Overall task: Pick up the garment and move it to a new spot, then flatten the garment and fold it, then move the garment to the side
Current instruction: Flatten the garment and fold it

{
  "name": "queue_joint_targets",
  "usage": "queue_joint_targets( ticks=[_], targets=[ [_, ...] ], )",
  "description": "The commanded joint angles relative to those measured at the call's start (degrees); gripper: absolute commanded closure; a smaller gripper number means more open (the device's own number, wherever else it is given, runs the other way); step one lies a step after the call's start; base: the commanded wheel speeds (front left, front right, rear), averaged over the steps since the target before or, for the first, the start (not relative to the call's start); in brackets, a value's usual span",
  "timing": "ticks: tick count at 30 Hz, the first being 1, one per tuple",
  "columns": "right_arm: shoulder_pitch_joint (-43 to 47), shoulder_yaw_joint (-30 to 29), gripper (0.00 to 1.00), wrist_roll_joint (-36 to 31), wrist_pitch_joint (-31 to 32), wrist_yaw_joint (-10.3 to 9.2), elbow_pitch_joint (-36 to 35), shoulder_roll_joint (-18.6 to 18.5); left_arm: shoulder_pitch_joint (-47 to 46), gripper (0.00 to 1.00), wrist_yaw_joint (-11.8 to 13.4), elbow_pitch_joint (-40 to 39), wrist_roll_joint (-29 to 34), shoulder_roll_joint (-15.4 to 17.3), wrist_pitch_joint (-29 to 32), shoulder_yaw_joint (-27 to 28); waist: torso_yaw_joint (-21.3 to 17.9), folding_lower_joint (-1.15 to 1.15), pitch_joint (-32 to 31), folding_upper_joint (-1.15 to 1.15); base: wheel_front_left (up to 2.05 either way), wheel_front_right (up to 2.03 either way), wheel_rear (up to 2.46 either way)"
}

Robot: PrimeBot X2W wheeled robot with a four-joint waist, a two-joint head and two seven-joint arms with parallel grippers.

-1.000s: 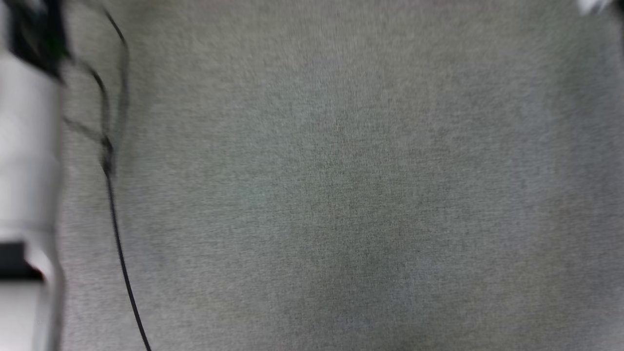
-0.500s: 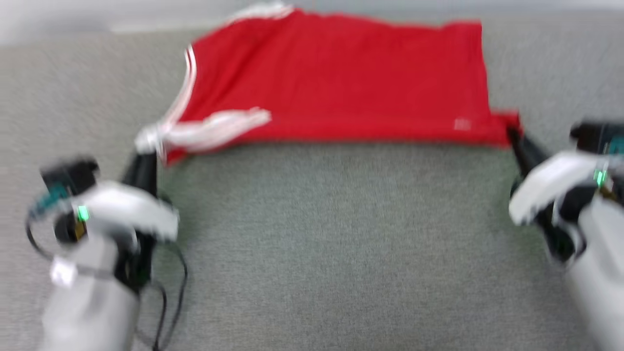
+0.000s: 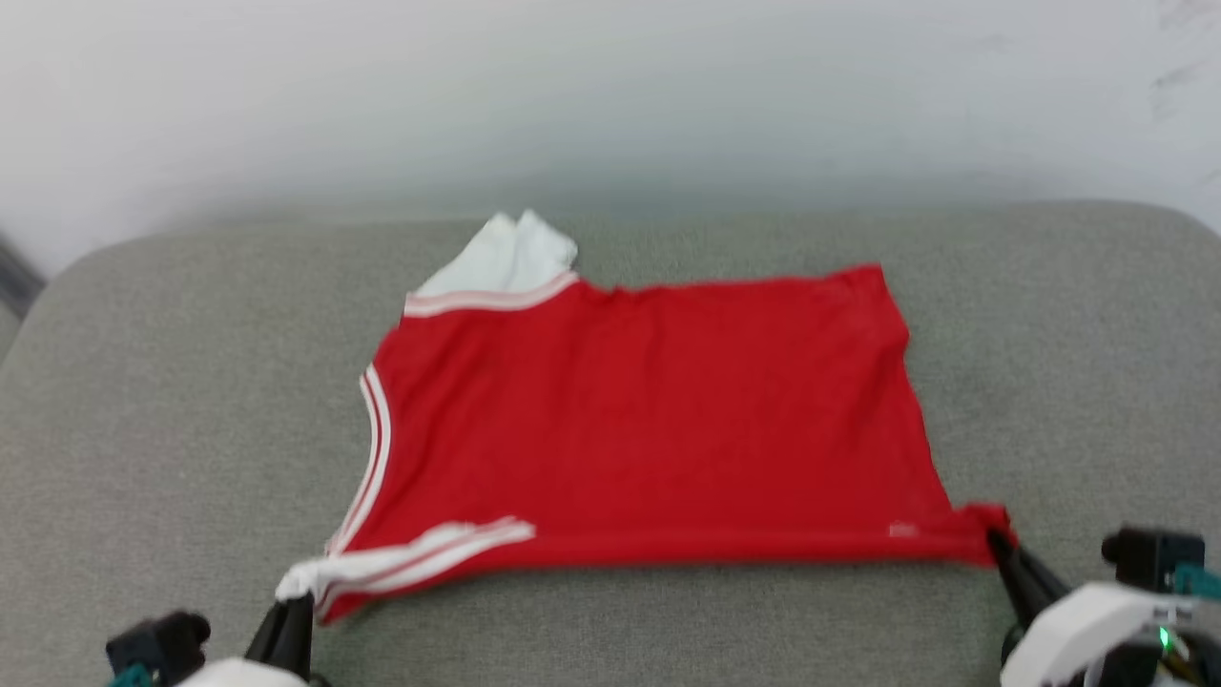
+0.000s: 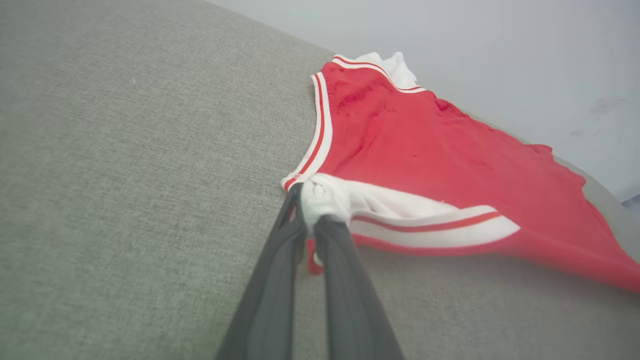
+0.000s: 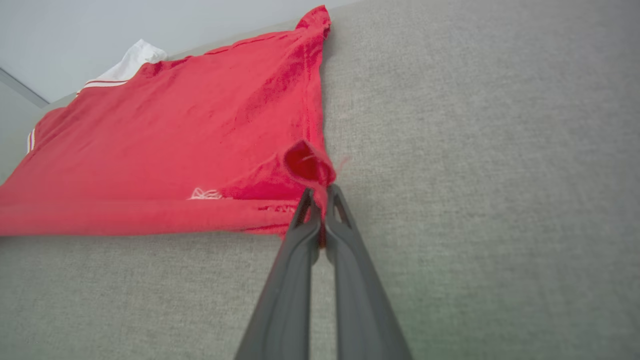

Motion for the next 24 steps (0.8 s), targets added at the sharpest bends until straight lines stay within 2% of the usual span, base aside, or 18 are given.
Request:
queue_joint_targets(
  ticks=[1, 5, 6, 12, 18, 24],
  targets=[
    [3.5, -1.8, 1.0, -0.6, 0.6, -0.14, -2.1, 0.8, 2.8, 1.0, 1.2, -1.5, -0.7, 1.0, 0.8, 0.7, 0.7, 0.02, -1.8, 0.0, 0.0, 0.0, 0.0],
    [9.3, -5.1, 1.0, -3.0, 2.6, -0.14, -7.1, 3.0, 6.6, 1.0, 2.4, -5.2, -1.4, 1.7, 2.5, 1.0, 0.8, 0.02, -2.5, 0.0, 0.0, 0.0, 0.0],
    [13.1, -7.0, 1.0, -4.5, 4.9, -0.13, -10.6, 4.9, 8.5, 1.0, 3.1, -7.6, -1.8, 2.3, 4.0, 1.1, 0.8, 0.02, -2.6, 0.0, 0.0, 0.0, 0.0],
    [17.7, -10.8, 1.0, -8.6, 9.7, -0.12, -19.0, 8.8, 9.9, 1.0, 4.8, -12.9, -1.4, 3.4, 7.1, 0.5, 0.5, 0.02, -2.0, 0.0, 0.0, 0.0, 0.0],
    [14.9, -11.1, 1.0, -11.8, 14.9, -0.1, -25.3, 10.4, 5.2, 1.0, 4.6, -15.5, 0.0, 4.3, 9.3, -1.2, -0.4, 0.02, 0.6, 0.0, 0.0, 0.0, 0.0],
    [8.4, -10.6, 1.0, -13.3, 17.0, -0.09, -25.8, 8.8, -1.1, 1.0, 3.9, -14.2, 1.0, 4.4, 9.3, -1.9, -0.8, 0.02, 4.6, 0.0, 0.0, 0.0, 0.0]
  ],
)
